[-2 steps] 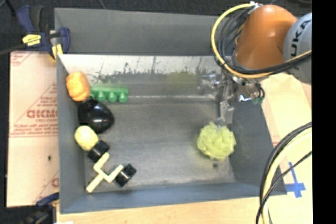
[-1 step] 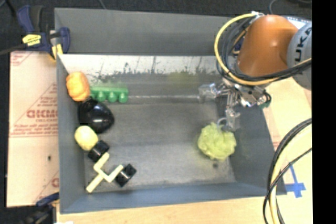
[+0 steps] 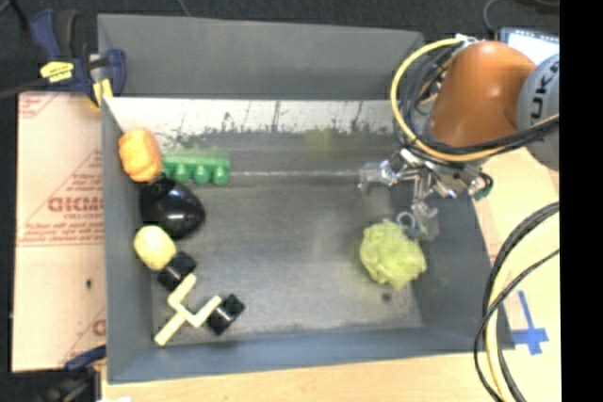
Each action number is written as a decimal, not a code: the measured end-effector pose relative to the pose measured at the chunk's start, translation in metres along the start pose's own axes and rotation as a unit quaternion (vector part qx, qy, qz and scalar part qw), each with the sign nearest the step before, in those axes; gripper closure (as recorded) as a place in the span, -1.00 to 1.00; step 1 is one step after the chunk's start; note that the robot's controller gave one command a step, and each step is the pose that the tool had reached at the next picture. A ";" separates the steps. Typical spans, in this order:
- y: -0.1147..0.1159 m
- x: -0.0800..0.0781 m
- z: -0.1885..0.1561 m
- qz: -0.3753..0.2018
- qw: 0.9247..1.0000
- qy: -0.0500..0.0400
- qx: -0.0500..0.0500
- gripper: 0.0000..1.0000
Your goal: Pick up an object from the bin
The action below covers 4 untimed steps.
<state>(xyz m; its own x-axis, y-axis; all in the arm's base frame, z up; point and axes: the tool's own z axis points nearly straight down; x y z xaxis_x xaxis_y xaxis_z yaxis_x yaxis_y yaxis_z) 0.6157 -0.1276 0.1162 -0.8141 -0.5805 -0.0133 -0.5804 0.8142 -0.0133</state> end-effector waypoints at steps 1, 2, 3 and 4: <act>-0.004 0.013 0.012 -0.055 0.998 0.001 -0.001 -1.00; 0.000 0.010 0.027 -0.144 0.990 -0.001 0.003 -1.00; 0.006 0.005 0.037 -0.208 0.978 -0.004 0.001 -1.00; 0.006 -0.002 0.041 -0.249 0.968 -0.008 0.000 -1.00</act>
Offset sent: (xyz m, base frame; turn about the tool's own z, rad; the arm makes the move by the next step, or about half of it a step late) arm -0.0106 0.0028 -0.0414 -0.3337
